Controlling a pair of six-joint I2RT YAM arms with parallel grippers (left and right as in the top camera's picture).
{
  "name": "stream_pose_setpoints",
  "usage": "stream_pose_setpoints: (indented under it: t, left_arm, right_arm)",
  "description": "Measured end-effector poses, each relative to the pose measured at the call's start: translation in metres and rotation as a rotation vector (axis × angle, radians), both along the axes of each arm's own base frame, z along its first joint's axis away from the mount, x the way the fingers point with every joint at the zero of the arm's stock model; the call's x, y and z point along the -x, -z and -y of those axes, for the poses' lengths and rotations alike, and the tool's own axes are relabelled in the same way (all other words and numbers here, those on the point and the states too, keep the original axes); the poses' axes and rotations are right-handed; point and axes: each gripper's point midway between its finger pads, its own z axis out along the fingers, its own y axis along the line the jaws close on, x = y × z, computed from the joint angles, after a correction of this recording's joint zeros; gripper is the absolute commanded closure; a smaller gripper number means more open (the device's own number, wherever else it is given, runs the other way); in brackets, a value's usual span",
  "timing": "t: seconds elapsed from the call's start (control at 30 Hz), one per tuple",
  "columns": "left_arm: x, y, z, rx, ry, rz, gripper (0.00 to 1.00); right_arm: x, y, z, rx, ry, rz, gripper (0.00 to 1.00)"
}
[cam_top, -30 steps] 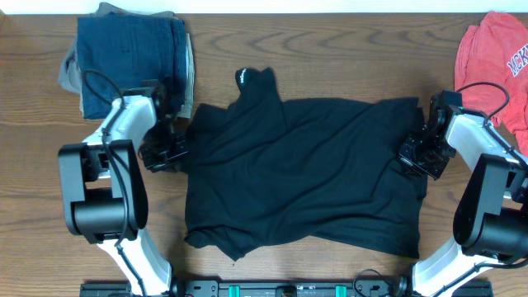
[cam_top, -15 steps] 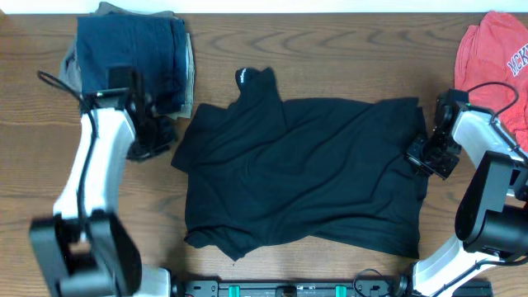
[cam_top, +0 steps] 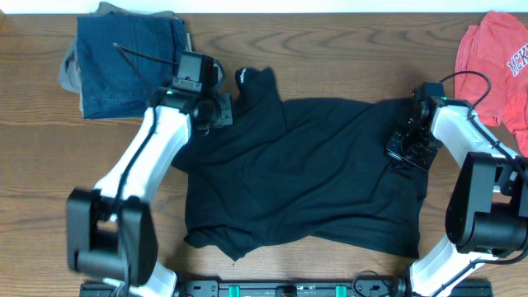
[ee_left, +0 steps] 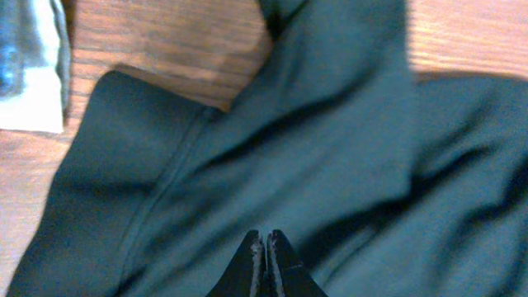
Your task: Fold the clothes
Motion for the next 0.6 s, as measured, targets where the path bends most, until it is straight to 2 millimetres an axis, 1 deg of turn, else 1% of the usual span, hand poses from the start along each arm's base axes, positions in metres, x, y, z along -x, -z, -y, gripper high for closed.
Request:
stream_pose_setpoints:
  t: [0.17, 0.27, 0.43, 0.6]
  left_arm:
    - [-0.007, 0.045, 0.001, -0.015, 0.000, -0.071, 0.94]
    - [-0.006, 0.064, 0.001, -0.024, 0.000, -0.108, 0.94]
    - [-0.009, 0.079, 0.001, -0.031, -0.002, -0.119, 0.94]
    - [-0.011, 0.090, -0.012, -0.104, -0.030, -0.125, 0.94]
  right_arm:
    - [-0.001, 0.000, -0.005, 0.000, -0.017, 0.003, 0.99]
    - [-0.001, 0.000, -0.007, -0.001, -0.021, 0.003, 0.99]
    - [-0.001, 0.000, -0.007, -0.001, -0.021, 0.002, 0.99]
    - [0.002, 0.000, -0.005, 0.006, -0.022, -0.010, 0.99]
